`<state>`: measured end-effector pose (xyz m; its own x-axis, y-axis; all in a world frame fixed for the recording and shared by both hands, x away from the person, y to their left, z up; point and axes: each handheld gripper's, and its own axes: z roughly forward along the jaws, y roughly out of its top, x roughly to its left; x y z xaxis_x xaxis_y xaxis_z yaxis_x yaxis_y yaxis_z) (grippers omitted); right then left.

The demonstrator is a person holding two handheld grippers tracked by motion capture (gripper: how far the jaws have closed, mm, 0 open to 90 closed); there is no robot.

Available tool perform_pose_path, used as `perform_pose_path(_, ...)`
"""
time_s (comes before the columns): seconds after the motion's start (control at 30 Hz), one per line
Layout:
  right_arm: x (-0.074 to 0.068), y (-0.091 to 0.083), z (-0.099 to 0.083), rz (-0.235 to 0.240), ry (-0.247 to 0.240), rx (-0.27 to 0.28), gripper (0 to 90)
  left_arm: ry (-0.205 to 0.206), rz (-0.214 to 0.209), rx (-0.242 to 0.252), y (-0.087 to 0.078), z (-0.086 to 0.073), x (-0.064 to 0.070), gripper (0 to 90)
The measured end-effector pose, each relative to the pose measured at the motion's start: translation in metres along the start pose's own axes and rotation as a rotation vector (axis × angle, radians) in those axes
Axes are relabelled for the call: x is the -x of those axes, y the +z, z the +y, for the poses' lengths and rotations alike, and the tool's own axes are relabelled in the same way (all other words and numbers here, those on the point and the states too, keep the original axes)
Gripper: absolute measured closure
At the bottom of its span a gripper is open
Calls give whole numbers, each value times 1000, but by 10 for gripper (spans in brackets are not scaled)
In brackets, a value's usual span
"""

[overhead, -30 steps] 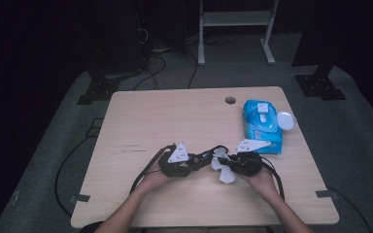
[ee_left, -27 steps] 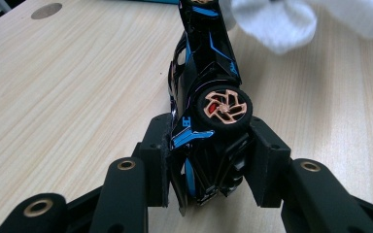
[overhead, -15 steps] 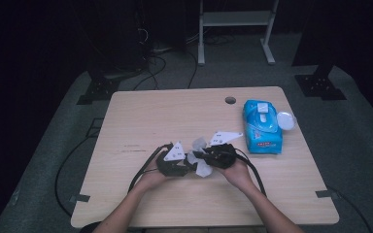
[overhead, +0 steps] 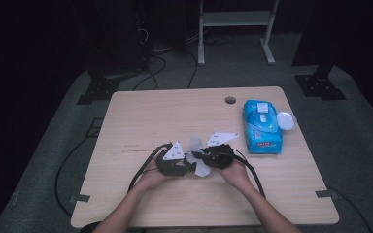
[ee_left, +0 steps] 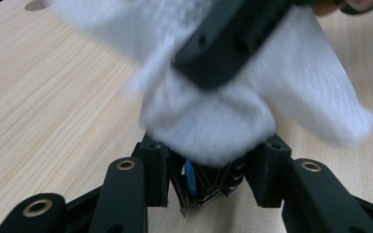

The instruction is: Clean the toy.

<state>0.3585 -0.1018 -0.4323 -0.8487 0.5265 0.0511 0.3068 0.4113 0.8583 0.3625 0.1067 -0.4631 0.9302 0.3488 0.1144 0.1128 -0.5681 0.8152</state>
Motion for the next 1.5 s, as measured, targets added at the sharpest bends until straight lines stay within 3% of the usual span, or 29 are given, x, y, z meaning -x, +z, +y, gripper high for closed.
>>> perform_pose_path(0.1, -4, 5, 2, 13, -22, 3, 818, -2, 1, 3, -1, -1, 0, 575)
perform_pose_path(0.27, 6, -3, 0, -9, 4, -1, 818, 5, 5, 2, 0, 0, 0, 573)
perform_pose_path(0.5, 1, -3, -1, 8, -1, 1, 818, 11, 9, -2, 1, 1, 1, 573)
perform_pose_path(0.6, 9, -11, -6, -43, -1, -6, 817, 2, 8, 1, 1, 0, 1, 573)
perform_pose_path(0.7, 23, -22, -12, -88, 38, -4, 818, 2, 6, 3, 2, 0, 1, 573)
perform_pose_path(0.77, 25, -23, -14, -80, 63, 4, 818, 4, 7, 0, 2, 1, 1, 573)
perform_pose_path(0.87, 14, -15, -10, -50, 47, 8, 818, 4, 8, -1, 2, 1, 1, 573)
perform_pose_path(0.97, 0, -4, -4, 2, 10, 10, 817, 1, 8, -2, 2, 1, 1, 573)
perform_pose_path(1.07, -9, 2, -1, 5, -37, -2, 817, 1, 10, -4, 1, 1, 1, 573)
perform_pose_path(1.17, -2, -3, -2, -5, -23, -1, 817, 0, 11, 0, 2, 0, 1, 573)
perform_pose_path(1.27, 12, -12, -6, -53, -6, -12, 817, 2, 10, 0, 1, 0, 1, 573)
perform_pose_path(1.33, 19, -17, -8, -67, 27, -10, 816, 3, 10, -1, 2, 0, 1, 573)
perform_pose_path(1.5, 10, -10, -6, -21, 15, -1, 816, 0, 11, 1, 2, 0, 1, 572)
